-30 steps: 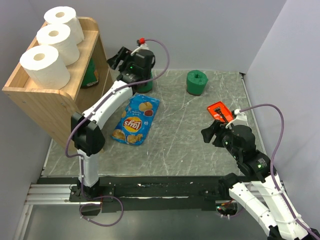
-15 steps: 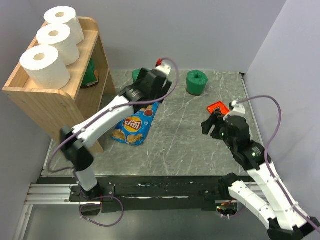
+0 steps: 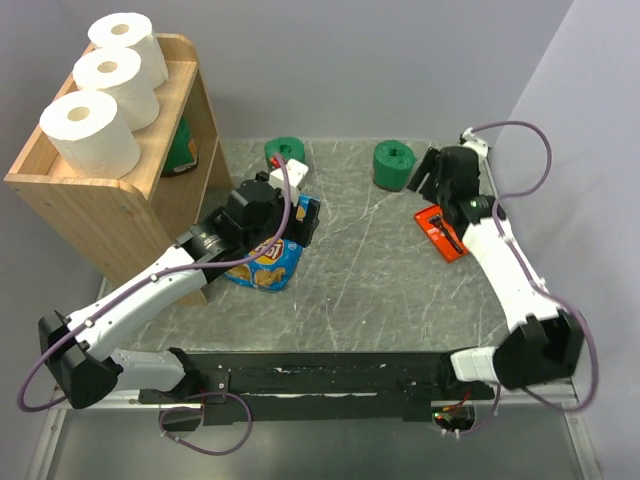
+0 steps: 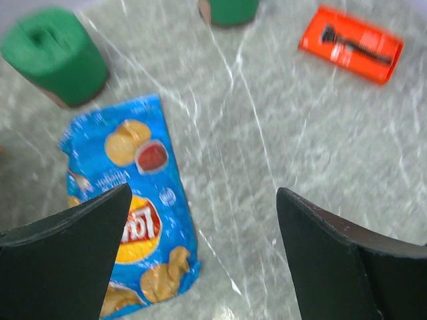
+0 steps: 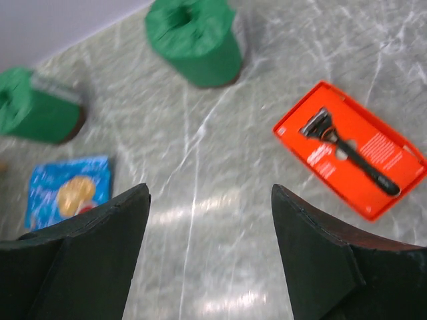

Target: Place and organize the paper towels onto the shelf

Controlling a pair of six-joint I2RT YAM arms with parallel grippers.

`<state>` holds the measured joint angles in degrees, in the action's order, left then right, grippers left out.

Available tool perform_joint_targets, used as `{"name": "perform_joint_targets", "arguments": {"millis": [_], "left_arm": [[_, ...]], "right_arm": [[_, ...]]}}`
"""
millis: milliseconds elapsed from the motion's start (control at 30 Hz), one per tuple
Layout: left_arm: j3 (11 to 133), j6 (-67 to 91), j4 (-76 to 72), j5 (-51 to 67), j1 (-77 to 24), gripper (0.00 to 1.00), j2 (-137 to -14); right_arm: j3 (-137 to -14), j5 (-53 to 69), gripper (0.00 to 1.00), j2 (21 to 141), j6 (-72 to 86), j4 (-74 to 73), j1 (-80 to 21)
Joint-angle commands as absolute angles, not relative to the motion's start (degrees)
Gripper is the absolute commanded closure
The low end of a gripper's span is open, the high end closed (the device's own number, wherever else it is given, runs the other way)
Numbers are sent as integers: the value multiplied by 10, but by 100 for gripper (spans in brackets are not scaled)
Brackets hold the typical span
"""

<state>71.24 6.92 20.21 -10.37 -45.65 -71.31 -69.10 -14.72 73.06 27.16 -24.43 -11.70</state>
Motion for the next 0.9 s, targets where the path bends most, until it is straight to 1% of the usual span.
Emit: {"name": "perform_joint_targets", "arguments": {"millis": [0,67,133,200,233,367,400,700,867], "left_arm": [[700,89,169,-65,-459,4,-718],[713,98,178,-57,-459,4,-723],[710,102,176,-40,-459,4,-722],[702,105,172,-24,-460,4,-717],[700,105,171,-21,-461,4,-715],[704,100,180,-20,-467,4,-715],[705,100,180,-23,-468,4,-715],[699,97,177,-41,-472,4,-706],[697,97,176,-44,-474,4,-708]], "right_arm": [[-764,-121,20,816,281,-211,-59],[-792,-104,20,872,286,-216,-31],[-835,-94,20,911,287,-226,-6],[-874,-77,20,964,286,-236,-3],[-889,-70,20,982,287,-238,17],[-959,-11,20,1073,289,-250,58],[-982,15,20,1085,293,-255,63],[-1070,90,22,1167,294,-240,91],[-1083,155,23,1195,312,-203,91]]}}
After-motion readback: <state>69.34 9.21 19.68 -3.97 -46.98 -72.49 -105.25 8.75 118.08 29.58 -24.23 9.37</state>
